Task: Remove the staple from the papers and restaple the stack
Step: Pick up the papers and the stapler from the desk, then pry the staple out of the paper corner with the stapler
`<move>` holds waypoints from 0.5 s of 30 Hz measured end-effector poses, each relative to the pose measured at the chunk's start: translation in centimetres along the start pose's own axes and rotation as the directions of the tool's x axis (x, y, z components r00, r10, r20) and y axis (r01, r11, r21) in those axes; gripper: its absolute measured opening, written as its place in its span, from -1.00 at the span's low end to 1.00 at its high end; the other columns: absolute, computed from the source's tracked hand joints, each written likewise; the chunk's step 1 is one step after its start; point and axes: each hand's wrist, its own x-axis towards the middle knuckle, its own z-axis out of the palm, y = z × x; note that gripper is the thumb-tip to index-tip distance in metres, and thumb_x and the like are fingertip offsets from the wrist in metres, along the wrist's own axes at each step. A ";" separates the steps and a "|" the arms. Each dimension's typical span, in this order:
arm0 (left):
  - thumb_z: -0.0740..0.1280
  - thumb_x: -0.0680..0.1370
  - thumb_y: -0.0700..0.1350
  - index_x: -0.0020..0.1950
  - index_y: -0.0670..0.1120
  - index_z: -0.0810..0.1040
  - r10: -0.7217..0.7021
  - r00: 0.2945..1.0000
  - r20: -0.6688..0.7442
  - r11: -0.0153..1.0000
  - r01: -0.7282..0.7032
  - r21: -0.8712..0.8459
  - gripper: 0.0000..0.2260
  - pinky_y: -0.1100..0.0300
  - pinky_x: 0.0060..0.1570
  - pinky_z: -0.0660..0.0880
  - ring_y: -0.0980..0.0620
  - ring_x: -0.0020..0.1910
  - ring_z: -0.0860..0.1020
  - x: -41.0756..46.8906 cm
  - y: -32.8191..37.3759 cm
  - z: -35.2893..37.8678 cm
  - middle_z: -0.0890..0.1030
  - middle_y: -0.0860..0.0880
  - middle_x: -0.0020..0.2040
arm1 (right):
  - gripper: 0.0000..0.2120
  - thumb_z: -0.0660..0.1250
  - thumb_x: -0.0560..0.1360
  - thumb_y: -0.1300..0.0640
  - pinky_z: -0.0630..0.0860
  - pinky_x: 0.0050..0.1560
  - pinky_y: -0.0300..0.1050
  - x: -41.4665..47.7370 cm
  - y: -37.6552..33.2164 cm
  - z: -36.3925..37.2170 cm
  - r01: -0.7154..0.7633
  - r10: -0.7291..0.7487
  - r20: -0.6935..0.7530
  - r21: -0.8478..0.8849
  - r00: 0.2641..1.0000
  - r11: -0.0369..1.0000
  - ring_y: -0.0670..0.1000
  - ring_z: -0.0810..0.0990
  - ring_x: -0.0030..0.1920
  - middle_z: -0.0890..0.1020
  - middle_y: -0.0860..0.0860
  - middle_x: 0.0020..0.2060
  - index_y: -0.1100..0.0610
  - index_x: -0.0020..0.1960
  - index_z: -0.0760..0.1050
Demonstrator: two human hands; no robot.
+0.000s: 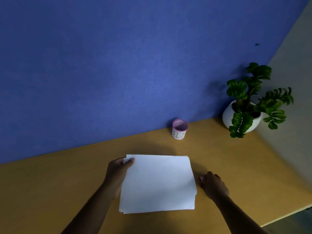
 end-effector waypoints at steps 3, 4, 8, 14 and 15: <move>0.51 0.61 -0.16 0.06 -0.25 0.77 -0.033 0.999 -0.002 0.998 0.033 -0.057 -0.85 -0.19 0.10 0.68 -0.38 0.09 0.74 -0.7 0.6 0.5 0.80 -0.29 0.06 | -0.62 0.21 0.66 -0.23 0.69 -0.02 0.05 -0.6 0.1 0.3 0.015 -0.015 -0.020 -0.007 1.000 1.000 0.14 0.70 0.06 0.67 0.07 0.10 0.05 0.25 0.48; 0.51 0.61 -0.19 0.07 -0.24 0.77 -0.039 0.999 0.006 0.997 0.039 -0.070 -0.88 -0.19 0.11 0.68 -0.34 0.08 0.75 -1.0 0.8 0.7 0.80 -0.27 0.06 | -0.61 0.22 0.65 -0.23 0.68 -0.02 0.05 -0.7 0.0 0.1 0.014 -0.014 -0.020 0.001 1.000 1.000 0.16 0.70 0.06 0.68 0.09 0.10 0.06 0.24 0.47; 0.50 0.61 -0.23 0.08 -0.17 0.77 -0.071 0.997 0.014 0.994 0.072 -0.085 -0.92 -0.04 0.04 0.63 -0.23 0.07 0.71 -1.8 1.5 1.3 0.79 -0.17 0.06 | -0.66 0.33 0.60 -0.10 0.63 -0.04 0.07 -1.7 -1.6 -1.8 0.007 0.005 -0.084 0.137 0.996 0.991 0.25 0.70 0.05 0.70 0.14 0.09 0.10 0.25 0.44; 0.49 0.58 -0.28 0.12 -0.25 0.77 -0.138 0.987 0.081 0.982 0.147 -0.122 -0.86 -0.06 0.04 0.65 -0.32 0.14 0.73 -2.5 1.6 1.9 0.80 -0.25 0.10 | -0.51 0.54 0.46 0.25 0.66 -0.19 -0.06 -5.9 -7.5 -7.7 0.260 -0.120 -0.306 0.474 0.944 0.841 0.07 0.70 -0.15 0.71 0.05 -0.04 0.11 0.33 0.45; 0.48 0.58 -0.29 0.13 -0.26 0.76 -0.141 0.985 0.097 0.978 0.154 -0.140 -0.85 -0.05 0.04 0.66 -0.32 0.15 0.72 -2.9 1.8 2.2 0.80 -0.26 0.12 | -0.53 0.57 0.44 0.28 0.65 -0.24 -0.10 -7.0 -8.7 -8.8 0.310 -0.146 -0.330 0.525 0.933 0.793 0.02 0.68 -0.20 0.68 -0.01 -0.11 0.09 0.26 0.47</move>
